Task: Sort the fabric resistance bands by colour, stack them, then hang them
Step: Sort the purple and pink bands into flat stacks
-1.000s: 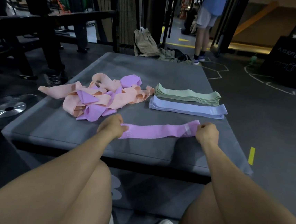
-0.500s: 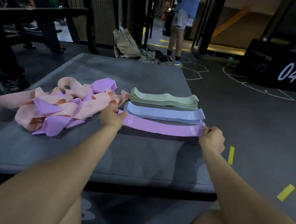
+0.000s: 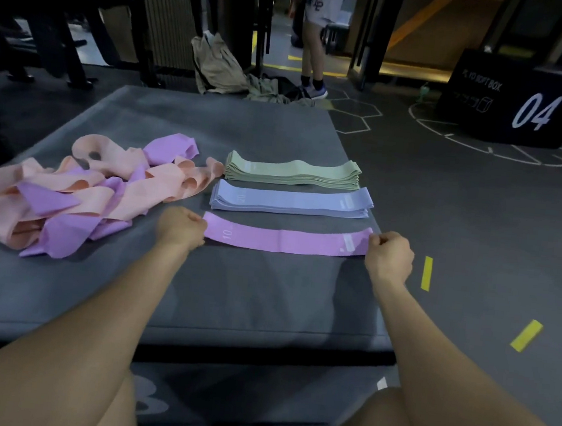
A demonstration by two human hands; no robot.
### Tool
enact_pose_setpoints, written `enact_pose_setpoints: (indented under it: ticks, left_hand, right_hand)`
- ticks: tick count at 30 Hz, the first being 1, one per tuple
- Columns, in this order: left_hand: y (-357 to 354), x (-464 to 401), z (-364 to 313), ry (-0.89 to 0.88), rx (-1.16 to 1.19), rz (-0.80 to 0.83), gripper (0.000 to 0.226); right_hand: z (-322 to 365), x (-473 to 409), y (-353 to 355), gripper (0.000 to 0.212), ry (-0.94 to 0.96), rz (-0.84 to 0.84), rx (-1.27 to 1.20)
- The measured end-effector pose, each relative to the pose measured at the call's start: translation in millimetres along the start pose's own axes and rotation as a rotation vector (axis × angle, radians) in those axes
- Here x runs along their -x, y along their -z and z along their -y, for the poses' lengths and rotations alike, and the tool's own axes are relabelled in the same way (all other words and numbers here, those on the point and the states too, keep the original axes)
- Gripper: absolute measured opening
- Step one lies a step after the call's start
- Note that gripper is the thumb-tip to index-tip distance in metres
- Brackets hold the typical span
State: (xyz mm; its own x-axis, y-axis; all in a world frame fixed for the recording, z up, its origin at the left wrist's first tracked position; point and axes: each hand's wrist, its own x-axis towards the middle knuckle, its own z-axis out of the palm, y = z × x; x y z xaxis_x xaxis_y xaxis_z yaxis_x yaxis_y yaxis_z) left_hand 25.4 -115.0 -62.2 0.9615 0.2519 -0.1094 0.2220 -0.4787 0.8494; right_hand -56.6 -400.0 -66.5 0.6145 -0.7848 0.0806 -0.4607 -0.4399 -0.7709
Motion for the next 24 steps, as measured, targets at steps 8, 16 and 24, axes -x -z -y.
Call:
enact_pose_setpoints:
  ticks: [8,16,24]
  left_hand:
    - [3.5,8.7,-1.1,-0.031,-0.362,0.036,0.033]
    - [3.6,24.1,-6.2,-0.149,-0.564,-0.080,0.027]
    - [-15.2,37.0,1.8,-0.633,-0.580,0.254,0.030]
  right_hand:
    - [-7.2,-1.5,1.6,0.027,0.051,0.027,0.151]
    - [-0.2,8.2,3.6,0.023,0.222,-0.080,0.342]
    - [9.5,31.0,-10.2,0.032,0.554,0.300,0.460]
